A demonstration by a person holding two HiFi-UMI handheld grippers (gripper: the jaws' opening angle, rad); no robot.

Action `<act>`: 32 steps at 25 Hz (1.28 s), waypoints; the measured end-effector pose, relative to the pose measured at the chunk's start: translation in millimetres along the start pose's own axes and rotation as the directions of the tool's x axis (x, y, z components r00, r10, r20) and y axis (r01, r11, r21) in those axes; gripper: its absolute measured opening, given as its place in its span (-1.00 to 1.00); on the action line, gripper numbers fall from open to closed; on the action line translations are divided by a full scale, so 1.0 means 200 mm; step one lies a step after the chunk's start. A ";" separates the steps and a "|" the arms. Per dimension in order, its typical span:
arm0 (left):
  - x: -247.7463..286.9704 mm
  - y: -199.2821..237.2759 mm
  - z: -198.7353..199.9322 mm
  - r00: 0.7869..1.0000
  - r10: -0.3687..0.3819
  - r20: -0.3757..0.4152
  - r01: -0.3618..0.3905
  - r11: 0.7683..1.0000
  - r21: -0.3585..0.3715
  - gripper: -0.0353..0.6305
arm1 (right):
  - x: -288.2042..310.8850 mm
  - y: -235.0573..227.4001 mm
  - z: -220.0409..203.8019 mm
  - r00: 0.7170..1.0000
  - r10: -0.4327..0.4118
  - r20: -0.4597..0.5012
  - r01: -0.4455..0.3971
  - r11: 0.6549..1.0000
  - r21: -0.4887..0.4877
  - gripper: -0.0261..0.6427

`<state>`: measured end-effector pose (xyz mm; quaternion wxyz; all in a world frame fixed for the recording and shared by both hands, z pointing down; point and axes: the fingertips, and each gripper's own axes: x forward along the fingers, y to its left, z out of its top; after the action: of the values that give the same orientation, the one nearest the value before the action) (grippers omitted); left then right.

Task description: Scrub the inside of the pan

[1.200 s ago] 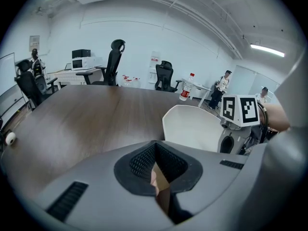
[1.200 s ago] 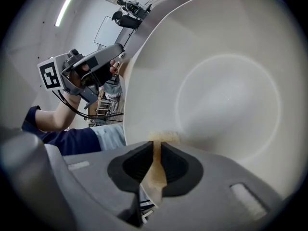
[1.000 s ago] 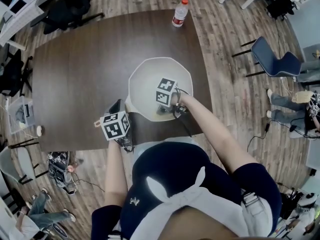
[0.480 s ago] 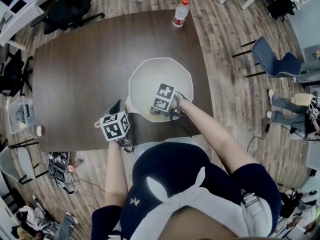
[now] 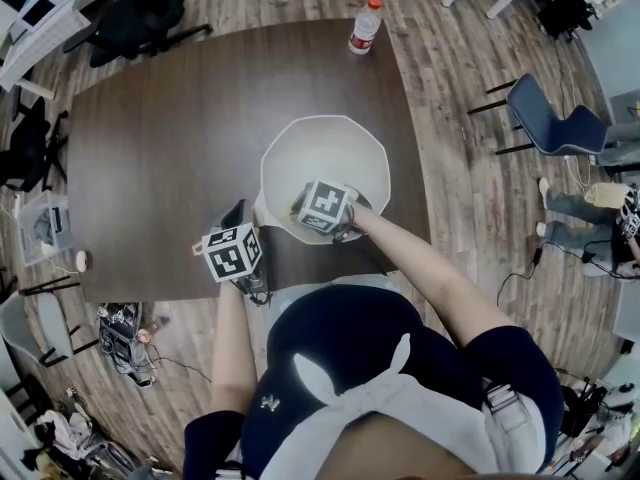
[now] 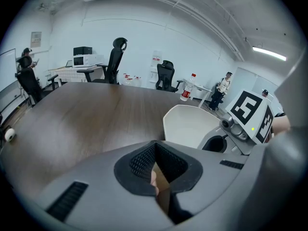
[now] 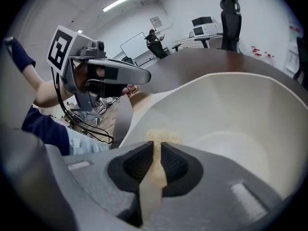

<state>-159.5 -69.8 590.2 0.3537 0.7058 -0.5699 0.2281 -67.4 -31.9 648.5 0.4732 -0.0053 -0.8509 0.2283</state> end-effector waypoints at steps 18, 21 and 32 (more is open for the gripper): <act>0.02 0.00 -0.03 1.000 -0.006 -0.018 0.006 1.000 -0.005 -0.88 | 0.03 -0.18 0.20 0.942 -0.314 0.122 0.333 0.921 -0.202 -0.78; 0.03 0.01 -0.03 1.000 -0.009 -0.017 0.009 1.000 -0.008 -0.88 | 0.03 -0.22 0.22 0.934 -0.330 0.134 0.351 0.916 -0.191 -0.78; 0.02 0.01 -0.04 1.000 -0.018 -0.012 0.018 1.000 -0.025 -0.88 | 0.01 -0.34 0.26 0.891 -0.430 0.147 0.452 0.873 -0.183 -0.78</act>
<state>-159.9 -66.6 599.0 0.3679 0.7050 -0.5641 0.2223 -95.6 -112.9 654.1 0.4653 0.1502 -0.8720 0.0222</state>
